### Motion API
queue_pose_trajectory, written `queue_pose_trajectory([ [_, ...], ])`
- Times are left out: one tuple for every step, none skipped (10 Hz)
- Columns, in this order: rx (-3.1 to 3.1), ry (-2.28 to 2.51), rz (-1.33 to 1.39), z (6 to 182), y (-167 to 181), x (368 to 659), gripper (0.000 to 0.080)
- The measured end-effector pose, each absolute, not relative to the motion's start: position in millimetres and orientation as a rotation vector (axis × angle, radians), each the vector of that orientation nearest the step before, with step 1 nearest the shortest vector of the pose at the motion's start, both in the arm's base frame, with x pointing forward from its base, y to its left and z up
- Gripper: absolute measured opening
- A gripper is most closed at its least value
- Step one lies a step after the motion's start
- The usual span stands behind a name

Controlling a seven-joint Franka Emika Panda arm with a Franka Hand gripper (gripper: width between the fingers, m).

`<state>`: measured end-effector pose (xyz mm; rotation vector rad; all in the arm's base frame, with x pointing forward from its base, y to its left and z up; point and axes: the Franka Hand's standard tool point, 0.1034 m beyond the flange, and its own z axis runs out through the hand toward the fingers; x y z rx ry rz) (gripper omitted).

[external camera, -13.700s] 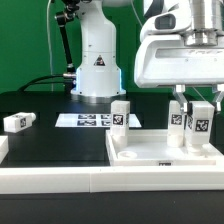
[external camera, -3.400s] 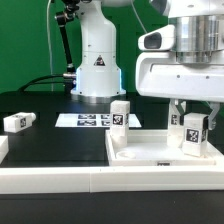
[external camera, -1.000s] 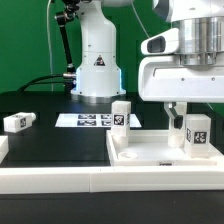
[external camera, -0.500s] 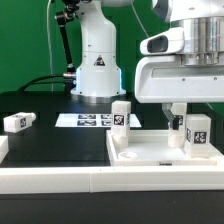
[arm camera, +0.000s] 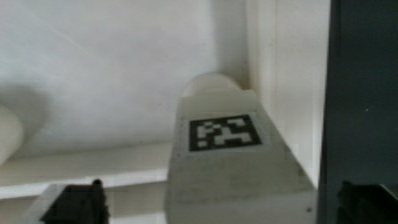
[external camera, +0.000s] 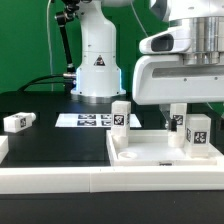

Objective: Assemble square table

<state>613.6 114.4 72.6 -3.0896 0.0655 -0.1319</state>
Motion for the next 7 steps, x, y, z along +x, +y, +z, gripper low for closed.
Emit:
queue_pose_trajectory([
  [-3.089,0.082,-0.131,72.6,114.4,613.6,0.0562],
  [-3.088,0.091,-0.131,72.6,114.2,613.6,0.0426],
  [-3.087,0.121,-0.131,72.6,114.2,613.6,0.0426],
  [-3.087,0.121,-0.131,72.6,113.9,613.7,0.0288],
  [-3.085,0.138,-0.13,72.6,114.0,613.6,0.0288],
  [-3.068,0.287,-0.125,72.4,114.4,613.5,0.0288],
  [-3.054,0.386,-0.122,72.3,114.4,613.5,0.0288],
])
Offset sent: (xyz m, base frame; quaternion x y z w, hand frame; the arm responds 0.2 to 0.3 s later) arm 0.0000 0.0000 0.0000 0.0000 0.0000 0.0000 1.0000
